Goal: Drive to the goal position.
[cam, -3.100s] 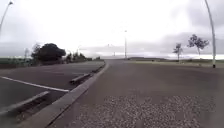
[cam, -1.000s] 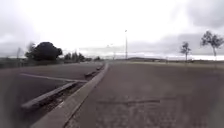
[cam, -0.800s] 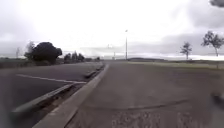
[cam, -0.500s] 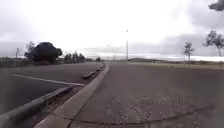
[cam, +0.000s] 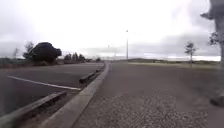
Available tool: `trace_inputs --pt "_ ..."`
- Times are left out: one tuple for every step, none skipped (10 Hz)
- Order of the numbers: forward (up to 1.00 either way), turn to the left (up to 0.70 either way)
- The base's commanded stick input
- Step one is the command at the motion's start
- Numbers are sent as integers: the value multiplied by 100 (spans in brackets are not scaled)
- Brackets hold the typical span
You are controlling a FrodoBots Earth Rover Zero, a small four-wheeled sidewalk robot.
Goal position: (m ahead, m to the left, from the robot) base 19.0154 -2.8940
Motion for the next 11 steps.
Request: trace_inputs --pt "100 0" --pt "100 0" --pt "100 0" --pt "100 -33" --pt "100 -14" --pt "100 0" --pt "100 0" --pt "100 0" --pt "100 0" --pt "100 0" --pt "100 0"
